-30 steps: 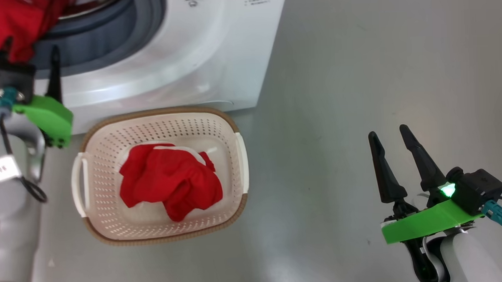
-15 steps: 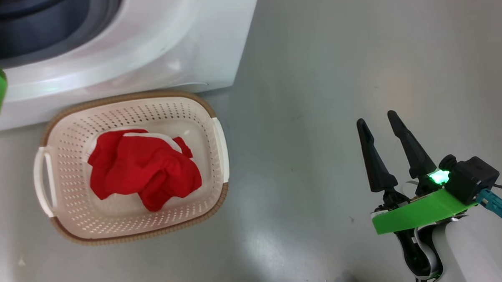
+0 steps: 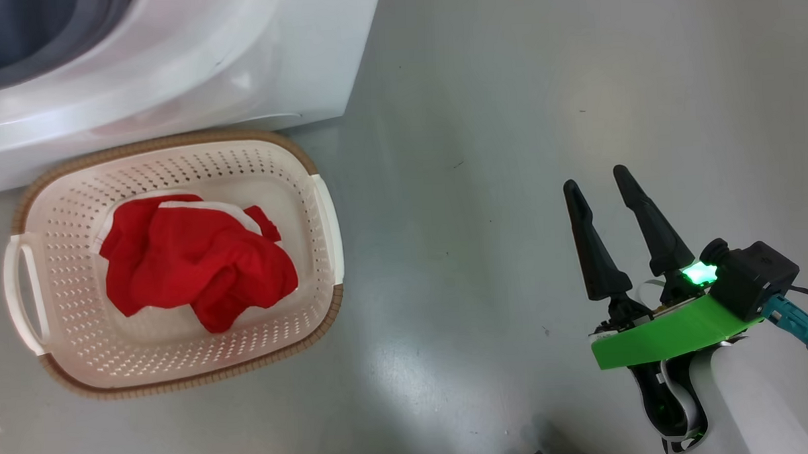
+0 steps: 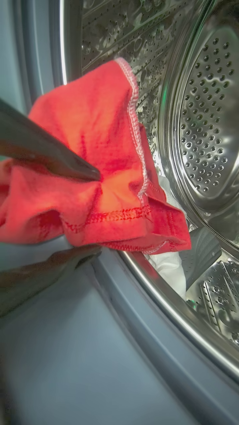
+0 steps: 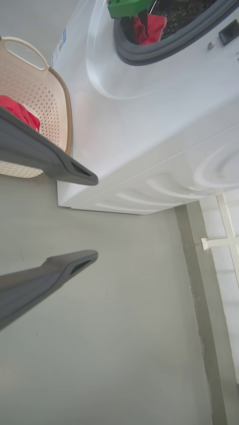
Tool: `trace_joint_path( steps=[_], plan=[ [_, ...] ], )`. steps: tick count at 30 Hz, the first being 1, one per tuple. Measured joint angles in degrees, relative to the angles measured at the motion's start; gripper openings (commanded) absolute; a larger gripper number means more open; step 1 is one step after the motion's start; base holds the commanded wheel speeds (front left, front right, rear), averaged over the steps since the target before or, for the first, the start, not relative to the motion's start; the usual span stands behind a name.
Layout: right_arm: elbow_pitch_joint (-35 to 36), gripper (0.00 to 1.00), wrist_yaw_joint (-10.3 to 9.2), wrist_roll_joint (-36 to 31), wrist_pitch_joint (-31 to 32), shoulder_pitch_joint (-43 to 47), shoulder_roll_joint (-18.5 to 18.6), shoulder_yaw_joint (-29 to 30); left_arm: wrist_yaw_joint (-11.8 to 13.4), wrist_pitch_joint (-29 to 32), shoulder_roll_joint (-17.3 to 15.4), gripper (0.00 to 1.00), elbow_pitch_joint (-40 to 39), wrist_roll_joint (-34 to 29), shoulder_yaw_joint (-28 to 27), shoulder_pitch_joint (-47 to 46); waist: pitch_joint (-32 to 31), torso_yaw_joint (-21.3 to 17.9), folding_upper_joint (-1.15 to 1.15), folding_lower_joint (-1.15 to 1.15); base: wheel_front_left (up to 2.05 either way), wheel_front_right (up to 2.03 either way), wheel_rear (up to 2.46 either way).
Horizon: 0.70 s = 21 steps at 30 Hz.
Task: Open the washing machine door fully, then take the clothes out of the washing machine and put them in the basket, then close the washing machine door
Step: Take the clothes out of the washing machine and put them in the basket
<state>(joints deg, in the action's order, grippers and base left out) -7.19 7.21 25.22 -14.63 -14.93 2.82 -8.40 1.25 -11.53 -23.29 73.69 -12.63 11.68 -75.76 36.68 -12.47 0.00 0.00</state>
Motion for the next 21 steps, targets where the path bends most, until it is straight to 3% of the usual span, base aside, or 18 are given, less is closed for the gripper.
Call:
trace_joint_path(
  steps=[2, 4, 5, 10, 17, 21],
  plan=[
    [0.11, 1.00, 0.00, 0.01, 0.00, -0.01, 0.00, 0.00, 0.31, 0.36, -0.18, 1.00, 0.10, 0.01, 0.07, -0.12, 0.16, -0.17, 0.00, 0.00, 0.00, 0.00, 0.00],
    [0.14, 1.00, 0.00, 0.02, 0.00, -0.02, 0.00, -0.01, 0.33, 0.56, -0.29, 0.69, 0.30, 0.01, 0.25, -0.47, 0.18, -0.19, 0.00, 0.00, 0.00, 0.00, 0.00],
    [0.15, 1.00, 0.00, 0.07, 0.00, -0.05, 0.00, -0.07, 0.46, 0.60, -0.37, 0.45, 0.36, 0.01, 0.34, -0.55, 0.18, -0.20, 0.00, 0.00, 0.00, 0.00, 0.00],
    [0.22, 1.00, 0.00, 0.07, 0.00, -0.64, 0.00, -0.13, 0.93, 0.51, -0.53, 0.01, 0.57, 0.09, 0.90, -0.56, 0.07, 0.01, 0.00, 0.00, 0.00, 0.00, 0.00],
    [0.20, 1.00, 0.00, 0.05, 0.00, -0.64, 0.00, 0.12, 1.33, -1.75, -0.09, 0.00, 0.65, 1.83, 1.10, -0.57, -0.65, 0.58, 0.00, 0.00, 0.00, 0.00, 0.00],
    [0.02, 1.00, 0.00, -0.02, 0.00, -0.62, 0.00, 0.60, 1.15, -2.78, 1.53, 0.00, -1.35, 6.47, -1.71, -0.32, -2.17, 1.26, 0.00, 0.00, 0.00, 0.00, 0.00]
  ],
)
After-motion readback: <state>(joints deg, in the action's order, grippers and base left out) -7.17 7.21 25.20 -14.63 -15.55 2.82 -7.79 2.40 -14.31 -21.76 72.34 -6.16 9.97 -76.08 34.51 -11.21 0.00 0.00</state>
